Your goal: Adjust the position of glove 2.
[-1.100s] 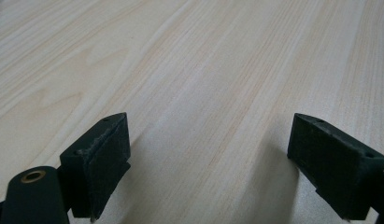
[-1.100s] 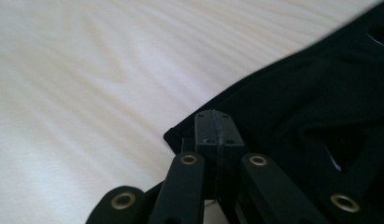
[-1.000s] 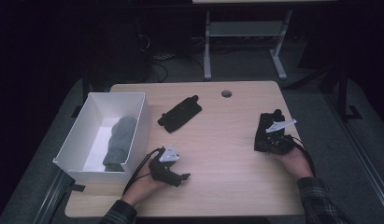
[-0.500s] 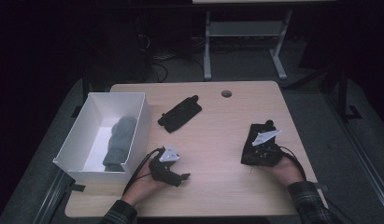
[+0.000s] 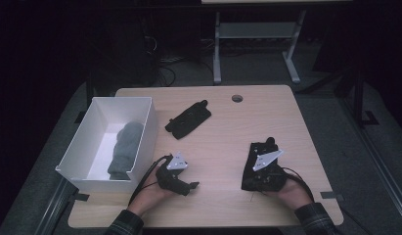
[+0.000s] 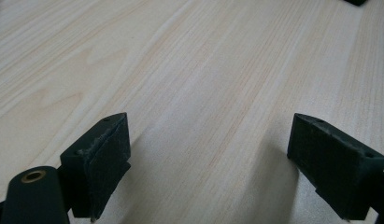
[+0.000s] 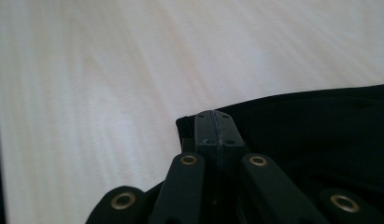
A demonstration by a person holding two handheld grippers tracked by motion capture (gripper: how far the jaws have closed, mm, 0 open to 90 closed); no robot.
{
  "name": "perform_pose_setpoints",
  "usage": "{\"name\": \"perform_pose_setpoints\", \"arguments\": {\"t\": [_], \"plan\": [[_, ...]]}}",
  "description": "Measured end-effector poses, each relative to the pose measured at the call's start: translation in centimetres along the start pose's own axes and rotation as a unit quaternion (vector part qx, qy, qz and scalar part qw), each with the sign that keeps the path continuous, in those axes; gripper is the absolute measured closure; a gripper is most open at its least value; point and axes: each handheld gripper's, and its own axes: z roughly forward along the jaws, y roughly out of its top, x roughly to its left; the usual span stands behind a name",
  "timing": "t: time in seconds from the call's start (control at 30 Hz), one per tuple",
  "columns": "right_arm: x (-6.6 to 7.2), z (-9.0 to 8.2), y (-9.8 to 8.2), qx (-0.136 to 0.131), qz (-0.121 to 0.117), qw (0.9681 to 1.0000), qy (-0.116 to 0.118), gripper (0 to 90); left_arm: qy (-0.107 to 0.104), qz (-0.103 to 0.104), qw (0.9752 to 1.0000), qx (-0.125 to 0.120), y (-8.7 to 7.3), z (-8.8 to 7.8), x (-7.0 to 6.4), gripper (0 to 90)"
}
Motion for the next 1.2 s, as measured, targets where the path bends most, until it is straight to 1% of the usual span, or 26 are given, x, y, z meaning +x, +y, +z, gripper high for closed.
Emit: {"name": "perform_pose_setpoints", "arguments": {"t": [0.07, 0.1, 0.13, 0.2, 0.3, 0.37, 0.4, 0.43, 0.47, 0.53, 0.57, 0.6, 0.67, 0.7, 0.73, 0.8, 0.87, 0.9, 0.93, 1.07, 1.1, 1.13, 1.2], "plan": [[0.3, -0.2, 0.0, -0.001, -0.010, 0.9999, -0.006, 90.0, 0.000, -0.001, 1.0000, 0.000, 0.0, 0.0, 0.0, 13.1], [0.1, -0.5, 0.1, -0.009, -0.007, 0.9999, -0.009, 90.0, 0.002, 0.002, 1.0000, 0.003, 0.0, 0.0, 0.0, 13.1], [-0.3, -0.9, 0.3, -0.022, 0.003, 0.9997, -0.010, 90.0, 0.002, 0.002, 1.0000, 0.003, 0.0, 0.0, 0.0, 13.0], [-1.2, -1.4, 0.4, -0.032, 0.011, 0.9991, -0.026, 90.0, 0.002, 0.001, 1.0000, 0.003, 0.0, 0.0, 0.0, 13.0], [-3.2, -2.0, 0.7, -0.043, 0.029, 0.9975, -0.047, 90.0, 0.003, 0.000, 1.0000, 0.003, 0.0, 0.0, 0.0, 12.9], [-4.5, -2.3, 0.8, -0.053, 0.041, 0.9957, -0.063, 90.0, 0.004, -0.001, 1.0000, 0.004, 0.1, 0.0, 0.0, 12.9], [-5.1, -2.4, 0.9, -0.058, 0.043, 0.9951, -0.068, 90.0, 0.004, -0.001, 1.0000, 0.004, 0.1, 0.0, 0.0, 12.9], [-5.6, -2.6, 1.0, -0.059, 0.050, 0.9941, -0.075, 90.0, 0.004, -0.001, 1.0000, 0.004, 0.1, 0.0, 0.0, 12.9], [-5.9, -2.6, 1.0, -0.062, 0.050, 0.9937, -0.079, 90.0, 0.004, -0.001, 1.0000, 0.003, 0.1, 0.0, 0.0, 12.9], [-6.8, -2.9, 1.0, -0.062, 0.059, 0.9922, -0.091, 90.0, 0.004, -0.001, 1.0000, 0.003, 0.0, 0.0, 0.0, 12.9], [-7.3, -3.0, 0.9, -0.062, 0.066, 0.9907, -0.101, 90.0, 0.004, -0.001, 1.0000, 0.003, 0.0, 0.0, 0.0, 12.9], [-7.6, -3.1, 0.9, -0.063, 0.070, 0.9900, -0.105, 90.0, 0.003, -0.001, 1.0000, 0.005, 0.1, 0.0, 0.0, 12.9], [-8.7, -3.4, 0.5, -0.071, 0.087, 0.9875, -0.111, 90.0, 0.003, -0.002, 1.0000, 0.005, 0.1, 0.0, 0.0, 12.9], [-9.1, -3.4, 0.4, -0.072, 0.097, 0.9862, -0.113, 90.0, 0.003, -0.002, 1.0000, 0.006, 0.1, 0.0, 0.0, 12.9], [-9.4, -3.4, 0.3, -0.072, 0.103, 0.9854, -0.115, 90.0, 0.003, -0.002, 1.0000, 0.006, 0.1, 0.0, 0.0, 12.9], [-9.8, -3.3, 0.0, -0.069, 0.107, 0.9849, -0.117, 90.0, 0.003, -0.002, 1.0000, 0.006, 0.1, 0.0, 0.0, 12.9], [-10.0, -3.2, -0.1, -0.062, 0.106, 0.9850, -0.121, 90.0, 0.003, -0.002, 1.0000, 0.006, 0.1, 0.0, 0.0, 12.9], [-10.0, -3.1, -0.1, -0.058, 0.111, 0.9845, -0.123, 90.0, 0.003, -0.002, 1.0000, 0.006, 0.1, 0.0, 0.0, 12.9], [-10.1, -2.9, -0.1, -0.058, 0.109, 0.9842, -0.127, 90.0, 0.003, -0.002, 1.0000, 0.006, 0.1, 0.0, 0.0, 12.9], [-10.6, -1.9, 0.0, -0.051, 0.118, 0.9844, -0.120, 90.0, 0.003, -0.001, 1.0000, 0.006, 0.1, 0.0, 0.0, 12.9], [-10.6, -1.6, 0.0, -0.049, 0.117, 0.9847, -0.120, 90.0, 0.003, -0.001, 1.0000, 0.006, 0.1, 0.0, 0.0, 12.9], [-10.7, -1.5, 0.1, -0.053, 0.116, 0.9849, -0.117, 90.0, 0.003, -0.001, 1.0000, 0.006, 0.1, 0.0, 0.0, 12.9], [-10.6, -1.3, 0.4, -0.050, 0.114, 0.9855, -0.115, 90.0, 0.003, 0.000, 1.0000, 0.006, 0.1, 0.0, 0.0, 12.9]]}}
